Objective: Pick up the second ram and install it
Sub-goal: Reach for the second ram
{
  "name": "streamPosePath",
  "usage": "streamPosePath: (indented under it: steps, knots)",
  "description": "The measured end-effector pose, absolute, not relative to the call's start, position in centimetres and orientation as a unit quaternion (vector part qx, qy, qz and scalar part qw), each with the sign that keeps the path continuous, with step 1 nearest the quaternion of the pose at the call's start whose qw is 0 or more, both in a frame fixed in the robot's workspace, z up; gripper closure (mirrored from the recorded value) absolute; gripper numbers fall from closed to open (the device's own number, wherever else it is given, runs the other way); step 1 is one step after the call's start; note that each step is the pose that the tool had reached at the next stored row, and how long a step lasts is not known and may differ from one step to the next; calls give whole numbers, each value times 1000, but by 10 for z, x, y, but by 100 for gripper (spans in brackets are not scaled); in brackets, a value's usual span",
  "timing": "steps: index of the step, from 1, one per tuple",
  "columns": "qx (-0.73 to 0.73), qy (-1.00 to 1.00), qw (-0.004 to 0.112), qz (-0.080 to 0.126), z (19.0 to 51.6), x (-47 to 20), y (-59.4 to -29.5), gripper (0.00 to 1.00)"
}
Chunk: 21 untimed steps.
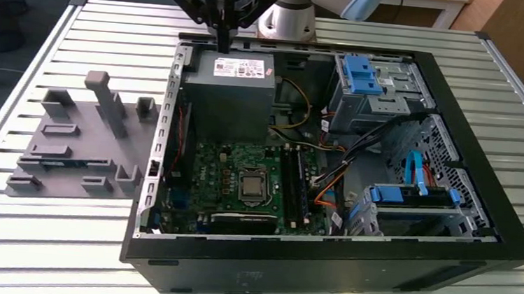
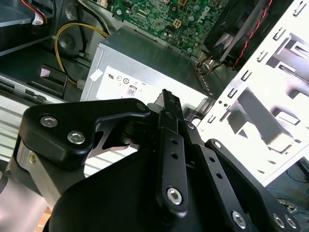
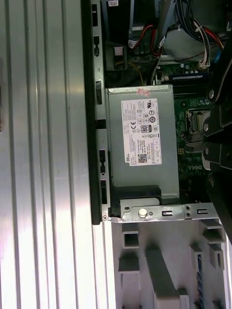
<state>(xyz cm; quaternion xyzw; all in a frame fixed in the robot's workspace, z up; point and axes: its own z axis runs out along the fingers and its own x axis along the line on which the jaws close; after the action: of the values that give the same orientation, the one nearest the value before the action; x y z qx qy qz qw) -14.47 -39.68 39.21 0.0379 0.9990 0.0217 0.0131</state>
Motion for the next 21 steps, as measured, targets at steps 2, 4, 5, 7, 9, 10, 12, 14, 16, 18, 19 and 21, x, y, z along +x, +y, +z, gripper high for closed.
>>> streamPosePath:
  steps: [2,4,5,7,9,10,12,14,16,18,19,21]
  knots:
    - [38,999,13,22,392,-146,-397,89]
    - [38,999,13,22,392,-146,-397,89]
    - [38,999,13,22,392,-147,-397,89]
    - [38,999,13,22,392,-147,-397,89]
    - [38,999,13,22,392,-148,-397,89]
    - [38,999,13,22,392,-148,-397,89]
    - [38,999,13,22,392,-149,-397,89]
    - [38,999,13,22,392,-150,-397,89]
    - [38,999,13,22,392,-150,-397,89]
    - [38,999,13,22,392,-151,-397,89]
    - [38,999,13,22,391,-151,-397,89]
    - [38,999,13,22,391,-152,-397,89]
